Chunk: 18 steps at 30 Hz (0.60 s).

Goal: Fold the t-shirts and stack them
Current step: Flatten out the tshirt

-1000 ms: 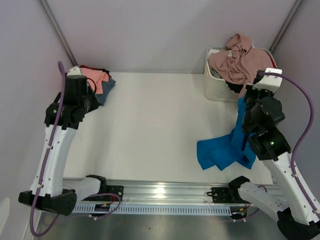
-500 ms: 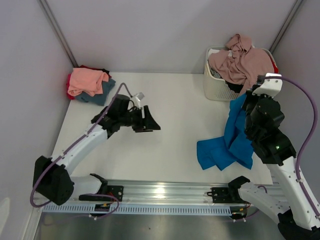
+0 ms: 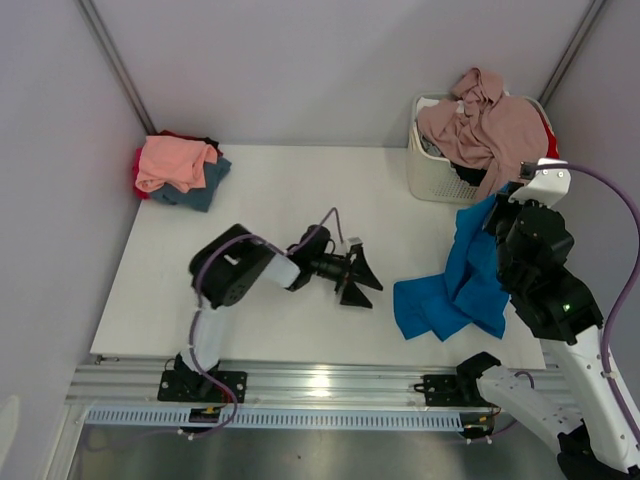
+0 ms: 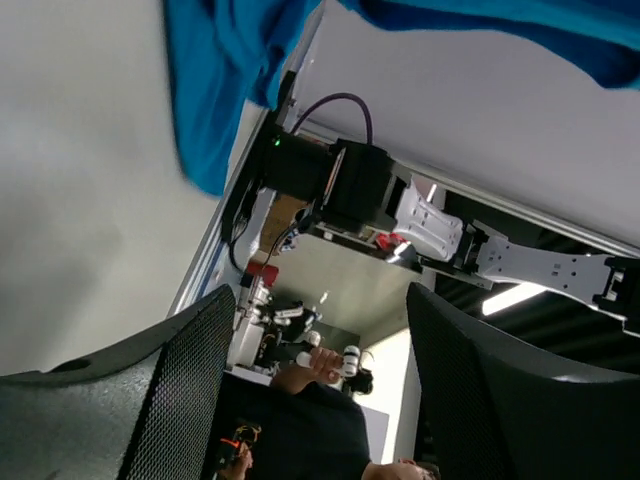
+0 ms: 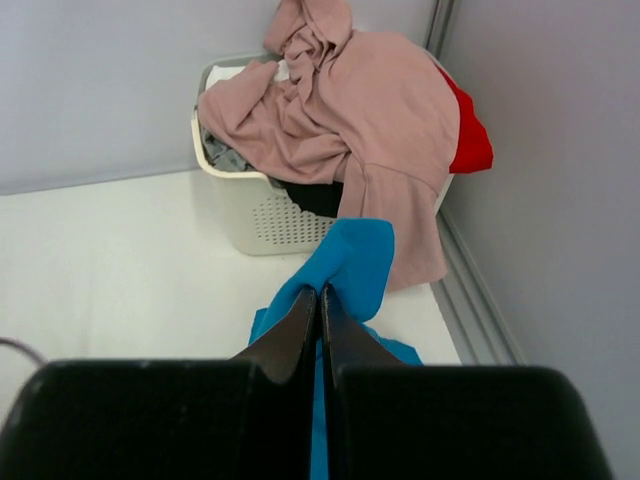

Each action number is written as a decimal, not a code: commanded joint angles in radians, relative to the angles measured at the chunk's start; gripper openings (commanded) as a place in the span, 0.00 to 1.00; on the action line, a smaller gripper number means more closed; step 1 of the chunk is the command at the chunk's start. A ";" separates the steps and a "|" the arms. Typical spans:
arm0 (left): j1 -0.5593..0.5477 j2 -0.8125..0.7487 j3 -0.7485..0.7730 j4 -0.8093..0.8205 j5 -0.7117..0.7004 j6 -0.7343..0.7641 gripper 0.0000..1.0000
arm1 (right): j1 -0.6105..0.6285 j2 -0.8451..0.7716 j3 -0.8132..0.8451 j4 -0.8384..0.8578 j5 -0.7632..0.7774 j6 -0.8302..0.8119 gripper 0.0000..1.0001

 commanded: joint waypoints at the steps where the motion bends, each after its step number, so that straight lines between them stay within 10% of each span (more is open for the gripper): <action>1: -0.103 0.164 0.147 0.631 0.051 -0.464 0.73 | 0.008 -0.016 0.021 -0.047 -0.031 0.053 0.00; 4: -0.154 0.295 0.252 0.831 0.000 -0.637 0.69 | 0.025 -0.012 0.030 -0.071 -0.032 0.062 0.00; 6: -0.166 0.256 0.275 0.691 0.024 -0.471 0.66 | 0.034 -0.010 0.038 -0.087 -0.026 0.067 0.00; 11: -0.204 0.108 0.614 -0.732 -0.120 0.400 0.66 | 0.060 -0.012 0.032 -0.093 -0.020 0.071 0.00; 14: -0.226 0.156 0.809 -1.090 -0.281 0.629 0.63 | 0.071 -0.013 0.027 -0.087 -0.021 0.068 0.00; 18: -0.226 0.177 0.812 -1.129 -0.448 0.650 0.61 | 0.082 -0.015 0.026 -0.079 -0.023 0.065 0.00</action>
